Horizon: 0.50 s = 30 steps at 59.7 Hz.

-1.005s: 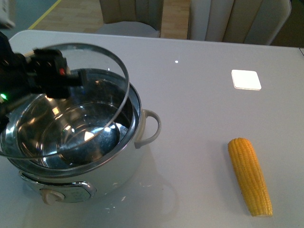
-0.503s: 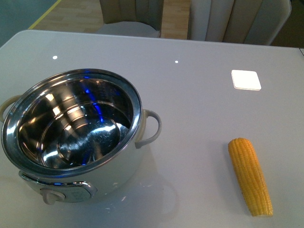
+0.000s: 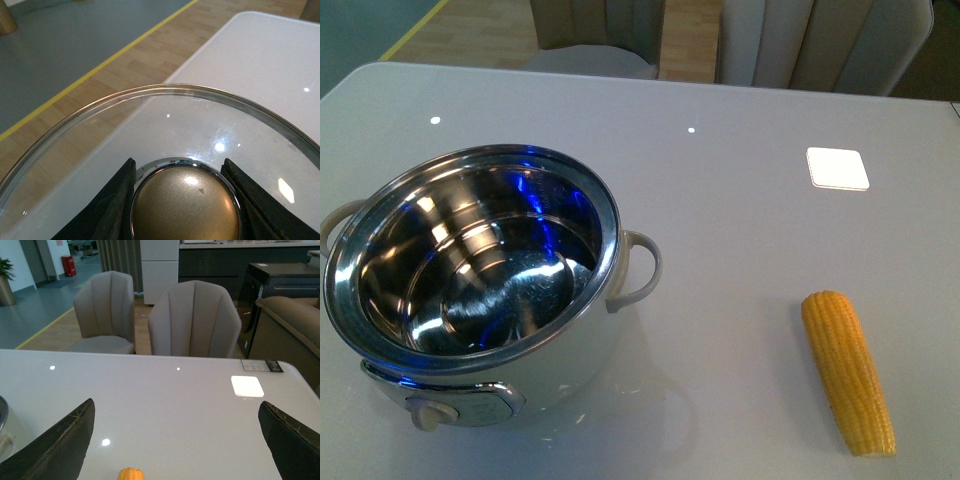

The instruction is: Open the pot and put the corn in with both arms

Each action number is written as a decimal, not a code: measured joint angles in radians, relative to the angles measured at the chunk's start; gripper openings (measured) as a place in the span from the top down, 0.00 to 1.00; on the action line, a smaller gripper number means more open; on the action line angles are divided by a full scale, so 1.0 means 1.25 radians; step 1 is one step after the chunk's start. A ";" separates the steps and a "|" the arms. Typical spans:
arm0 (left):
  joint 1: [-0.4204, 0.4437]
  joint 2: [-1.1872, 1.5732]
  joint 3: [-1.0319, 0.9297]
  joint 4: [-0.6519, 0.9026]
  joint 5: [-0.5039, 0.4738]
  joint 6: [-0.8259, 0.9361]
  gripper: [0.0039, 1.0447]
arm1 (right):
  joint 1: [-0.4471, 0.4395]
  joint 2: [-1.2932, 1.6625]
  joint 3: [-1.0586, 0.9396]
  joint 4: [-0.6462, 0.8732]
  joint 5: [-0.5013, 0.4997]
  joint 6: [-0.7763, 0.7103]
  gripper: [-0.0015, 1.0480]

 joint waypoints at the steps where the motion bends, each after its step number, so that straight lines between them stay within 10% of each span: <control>1: 0.000 0.004 0.001 0.000 0.001 0.000 0.58 | 0.000 0.000 0.000 0.000 0.000 0.000 0.08; 30: -0.048 0.265 0.254 -0.015 0.052 -0.025 0.58 | 0.000 0.000 0.000 0.000 0.000 0.000 0.08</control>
